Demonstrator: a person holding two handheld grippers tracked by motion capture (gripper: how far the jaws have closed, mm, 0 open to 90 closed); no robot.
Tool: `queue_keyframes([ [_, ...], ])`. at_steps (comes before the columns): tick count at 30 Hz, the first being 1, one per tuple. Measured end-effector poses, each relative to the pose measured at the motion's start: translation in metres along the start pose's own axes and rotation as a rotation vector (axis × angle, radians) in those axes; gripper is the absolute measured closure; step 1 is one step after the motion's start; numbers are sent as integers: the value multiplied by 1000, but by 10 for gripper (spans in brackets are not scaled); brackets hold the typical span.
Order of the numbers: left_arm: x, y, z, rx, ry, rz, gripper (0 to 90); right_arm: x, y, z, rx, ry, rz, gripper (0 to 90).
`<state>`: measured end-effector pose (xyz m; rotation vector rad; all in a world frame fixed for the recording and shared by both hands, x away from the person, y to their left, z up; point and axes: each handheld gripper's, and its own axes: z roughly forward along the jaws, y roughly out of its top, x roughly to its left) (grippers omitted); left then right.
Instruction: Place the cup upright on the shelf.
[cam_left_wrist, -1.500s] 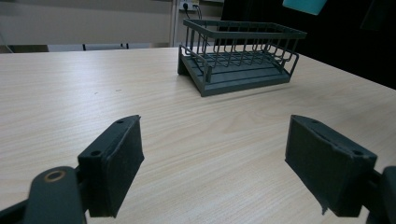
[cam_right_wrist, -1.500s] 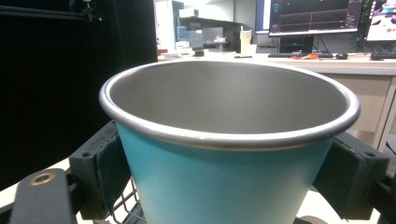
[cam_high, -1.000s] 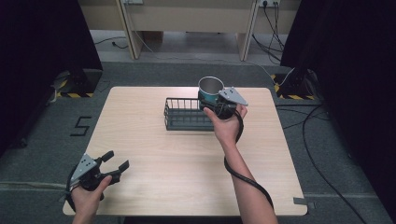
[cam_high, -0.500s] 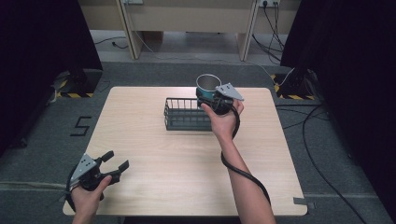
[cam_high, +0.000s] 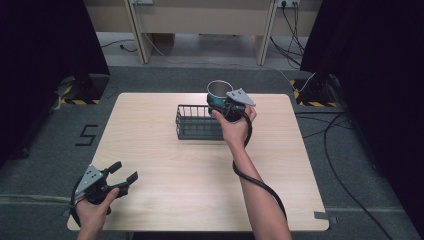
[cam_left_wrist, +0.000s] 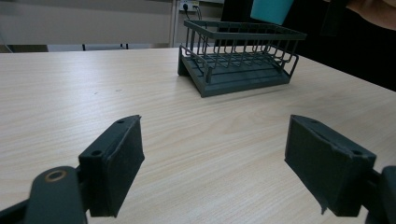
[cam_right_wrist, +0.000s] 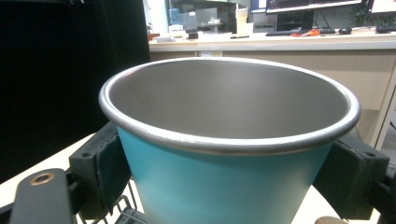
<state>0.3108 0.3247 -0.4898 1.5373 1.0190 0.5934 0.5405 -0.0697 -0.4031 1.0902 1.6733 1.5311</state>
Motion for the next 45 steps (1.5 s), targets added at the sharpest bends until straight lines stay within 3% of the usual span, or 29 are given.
queue_keyframes([
  [20,0,0,0,1,1,0,186,7,-21,19,66,-6,-13,157],
  [45,0,0,1,2,-1,1,186,7,-39,27,136,-30,-18,156],
])
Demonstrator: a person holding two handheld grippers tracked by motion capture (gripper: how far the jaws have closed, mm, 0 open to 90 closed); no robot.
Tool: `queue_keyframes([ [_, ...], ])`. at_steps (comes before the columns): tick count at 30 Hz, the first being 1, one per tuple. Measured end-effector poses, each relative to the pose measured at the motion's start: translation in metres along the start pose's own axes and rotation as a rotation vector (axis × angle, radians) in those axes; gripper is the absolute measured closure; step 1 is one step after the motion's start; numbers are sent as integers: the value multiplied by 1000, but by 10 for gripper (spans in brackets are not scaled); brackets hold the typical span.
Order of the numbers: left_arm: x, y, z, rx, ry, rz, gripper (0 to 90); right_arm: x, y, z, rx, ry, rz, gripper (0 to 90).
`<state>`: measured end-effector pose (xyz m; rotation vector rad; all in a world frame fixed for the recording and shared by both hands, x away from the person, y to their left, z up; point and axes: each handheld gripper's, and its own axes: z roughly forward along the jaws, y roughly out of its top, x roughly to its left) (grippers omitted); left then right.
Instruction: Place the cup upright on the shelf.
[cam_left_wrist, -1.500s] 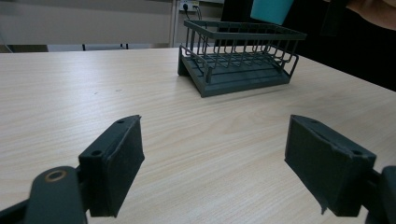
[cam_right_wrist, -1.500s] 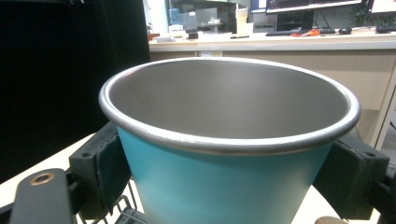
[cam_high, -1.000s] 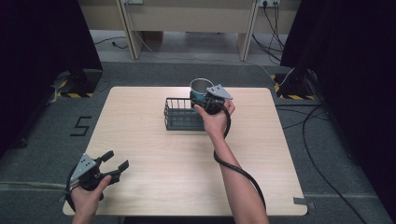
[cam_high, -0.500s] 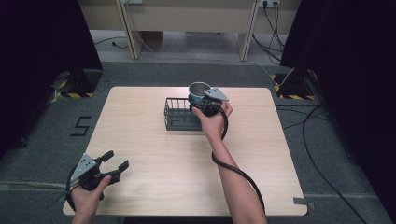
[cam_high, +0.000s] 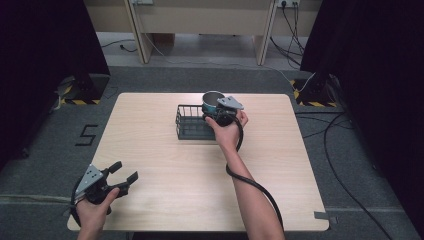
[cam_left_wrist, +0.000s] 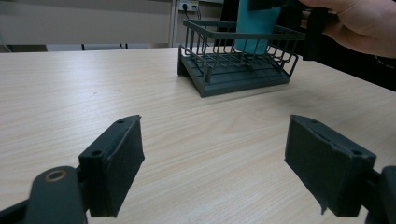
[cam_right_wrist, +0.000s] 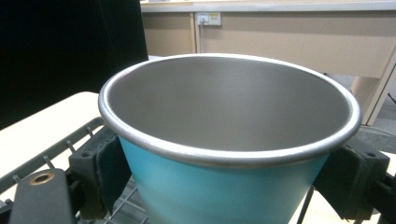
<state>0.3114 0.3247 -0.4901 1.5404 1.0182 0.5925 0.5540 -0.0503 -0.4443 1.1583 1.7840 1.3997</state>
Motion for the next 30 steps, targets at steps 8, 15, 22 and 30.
queue_keyframes([
  [8,0,0,0,-1,1,0,186,-1,-5,2,16,-1,-2,154],
  [15,0,0,0,2,-1,1,186,-1,-9,1,-2,7,3,148],
  [22,0,0,0,1,-2,1,186,0,-11,-1,4,16,-3,140],
  [30,-1,0,0,1,-3,3,186,2,-11,-6,3,34,-1,125],
])
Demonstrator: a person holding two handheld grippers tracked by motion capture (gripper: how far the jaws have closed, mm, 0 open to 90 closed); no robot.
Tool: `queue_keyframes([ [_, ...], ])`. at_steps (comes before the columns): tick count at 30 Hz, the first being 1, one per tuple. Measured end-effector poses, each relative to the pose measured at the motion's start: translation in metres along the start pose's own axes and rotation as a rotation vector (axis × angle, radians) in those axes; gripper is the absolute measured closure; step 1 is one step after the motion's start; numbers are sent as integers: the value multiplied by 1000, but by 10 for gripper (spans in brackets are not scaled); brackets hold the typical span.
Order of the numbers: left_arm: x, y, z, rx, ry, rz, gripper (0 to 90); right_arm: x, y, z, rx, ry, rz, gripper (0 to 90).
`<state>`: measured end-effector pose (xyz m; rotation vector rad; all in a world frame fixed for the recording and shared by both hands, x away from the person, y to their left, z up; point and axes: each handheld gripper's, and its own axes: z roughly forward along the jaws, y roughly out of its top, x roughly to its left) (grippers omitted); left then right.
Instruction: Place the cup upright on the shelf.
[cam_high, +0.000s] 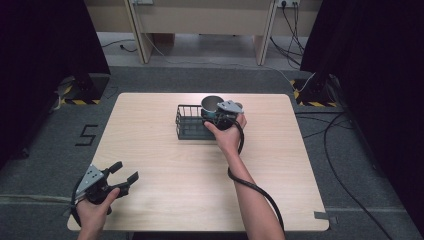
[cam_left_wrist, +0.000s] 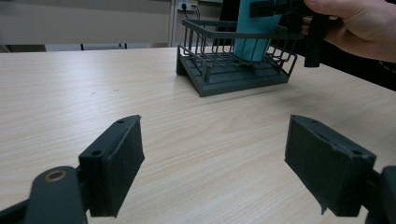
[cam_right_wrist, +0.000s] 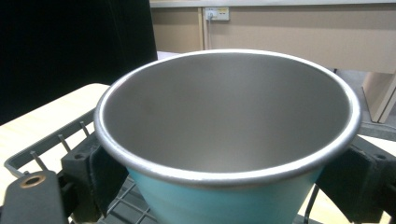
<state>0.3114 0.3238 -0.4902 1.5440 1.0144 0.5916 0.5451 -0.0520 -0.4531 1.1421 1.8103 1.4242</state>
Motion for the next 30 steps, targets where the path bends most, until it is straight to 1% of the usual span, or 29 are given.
queue_keyframes([
  [9,0,0,0,1,-1,1,186,0,-4,-8,-26,-6,-2,124],
  [11,-1,0,0,0,0,1,186,0,-6,-9,-29,-6,8,125],
  [14,0,0,0,-1,0,1,186,0,-8,-12,-26,-11,15,129],
  [20,-1,0,0,-1,0,2,186,1,-8,-17,-35,-13,9,132],
  [24,-1,0,0,-2,2,3,186,1,-7,-24,-39,-5,17,135],
  [30,-1,0,0,-4,2,3,186,1,-8,-33,-28,-7,16,142],
])
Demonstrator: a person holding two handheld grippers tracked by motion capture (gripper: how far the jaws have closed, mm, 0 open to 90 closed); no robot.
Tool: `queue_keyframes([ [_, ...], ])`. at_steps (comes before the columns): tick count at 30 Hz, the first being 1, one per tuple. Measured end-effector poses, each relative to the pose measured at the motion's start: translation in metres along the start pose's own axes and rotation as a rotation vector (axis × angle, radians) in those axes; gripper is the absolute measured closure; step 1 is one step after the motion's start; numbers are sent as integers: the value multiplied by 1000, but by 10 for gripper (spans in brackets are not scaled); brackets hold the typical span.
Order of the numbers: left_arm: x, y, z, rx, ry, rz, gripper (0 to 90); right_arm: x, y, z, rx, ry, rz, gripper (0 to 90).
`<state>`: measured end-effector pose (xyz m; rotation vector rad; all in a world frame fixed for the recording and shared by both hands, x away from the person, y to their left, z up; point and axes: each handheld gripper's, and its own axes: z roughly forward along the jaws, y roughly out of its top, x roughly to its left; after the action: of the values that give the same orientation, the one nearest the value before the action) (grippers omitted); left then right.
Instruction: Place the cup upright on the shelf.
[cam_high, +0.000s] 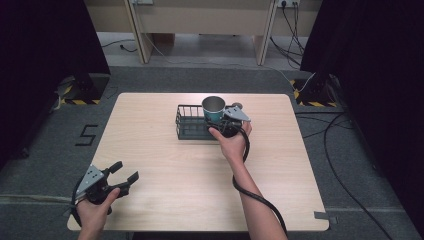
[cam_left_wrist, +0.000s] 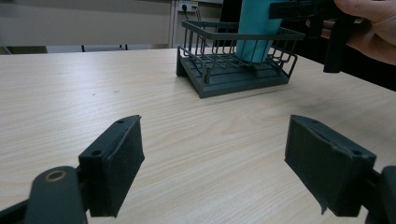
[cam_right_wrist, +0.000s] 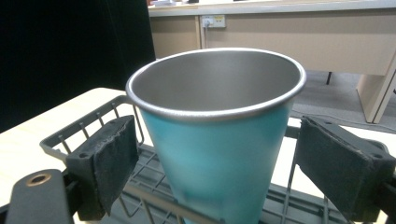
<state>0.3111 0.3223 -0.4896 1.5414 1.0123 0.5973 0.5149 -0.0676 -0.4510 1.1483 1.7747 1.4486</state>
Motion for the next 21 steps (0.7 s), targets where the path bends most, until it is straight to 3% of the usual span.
queue_keyframes([
  [21,0,0,0,0,3,4,186,-3,1,-37,3,45,-9,150],
])
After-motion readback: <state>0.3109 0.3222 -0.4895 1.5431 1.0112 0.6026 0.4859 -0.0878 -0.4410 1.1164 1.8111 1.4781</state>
